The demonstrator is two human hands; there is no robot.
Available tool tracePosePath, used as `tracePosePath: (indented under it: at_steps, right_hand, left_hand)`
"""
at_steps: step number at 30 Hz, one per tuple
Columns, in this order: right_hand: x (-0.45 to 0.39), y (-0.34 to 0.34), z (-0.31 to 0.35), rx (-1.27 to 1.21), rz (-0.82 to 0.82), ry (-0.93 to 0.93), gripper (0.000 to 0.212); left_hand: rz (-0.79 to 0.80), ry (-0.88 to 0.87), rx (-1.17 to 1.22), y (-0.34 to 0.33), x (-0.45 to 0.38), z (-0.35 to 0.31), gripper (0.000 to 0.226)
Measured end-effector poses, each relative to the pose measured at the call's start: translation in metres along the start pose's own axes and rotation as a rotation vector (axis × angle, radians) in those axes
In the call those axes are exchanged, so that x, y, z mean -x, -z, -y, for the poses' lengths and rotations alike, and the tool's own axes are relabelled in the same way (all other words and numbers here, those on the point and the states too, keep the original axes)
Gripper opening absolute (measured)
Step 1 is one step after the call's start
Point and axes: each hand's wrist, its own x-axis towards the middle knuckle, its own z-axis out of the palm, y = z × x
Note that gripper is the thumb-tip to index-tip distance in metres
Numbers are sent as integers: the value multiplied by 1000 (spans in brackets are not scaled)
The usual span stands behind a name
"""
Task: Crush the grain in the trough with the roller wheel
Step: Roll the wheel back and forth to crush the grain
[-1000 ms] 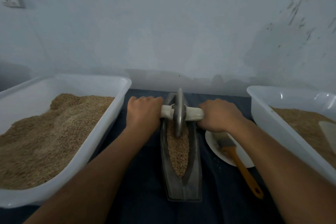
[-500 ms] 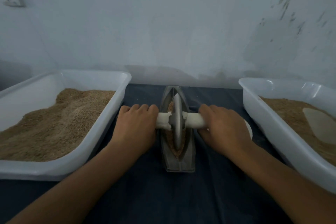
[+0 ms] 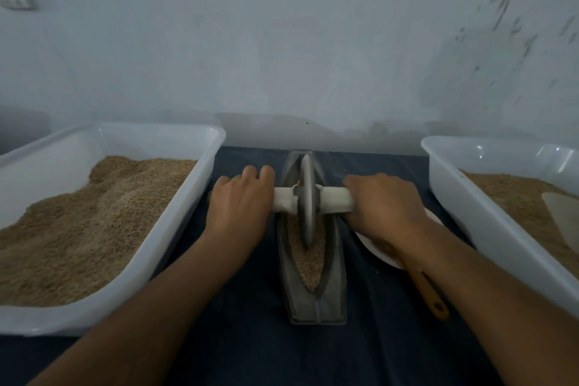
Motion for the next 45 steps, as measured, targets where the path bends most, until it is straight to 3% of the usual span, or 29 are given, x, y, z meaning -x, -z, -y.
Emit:
tracePosePath:
  at_steps: [6, 10, 14, 21, 30, 35, 45]
  right_hand:
    - [-54, -6, -14, -47, 279, -11, 21]
    - [-66, -10, -22, -141, 378, -5, 20]
    - [-60, -11, -20, -123, 326, -22, 23]
    - [1, -10, -1, -25, -58, -27, 23]
    - [73, 20, 14, -39, -296, 134, 30]
    - [65, 14, 12, -25, -263, 104, 33]
    - [-27, -11, -7, 18, 66, -31, 28]
  left_hand:
    - [37, 81, 1, -9, -45, -3, 31]
    - [2, 68, -26, -9, -58, -7, 24]
    - [-9, 50, -6, -9, -52, -6, 24]
    - [11, 3, 28, 4, -6, -6, 32]
    - [-75, -84, 28, 23, 57, -4, 35]
    - [-53, -64, 60, 20, 52, -6, 34]
    - [29, 22, 26, -14, -27, 1, 29]
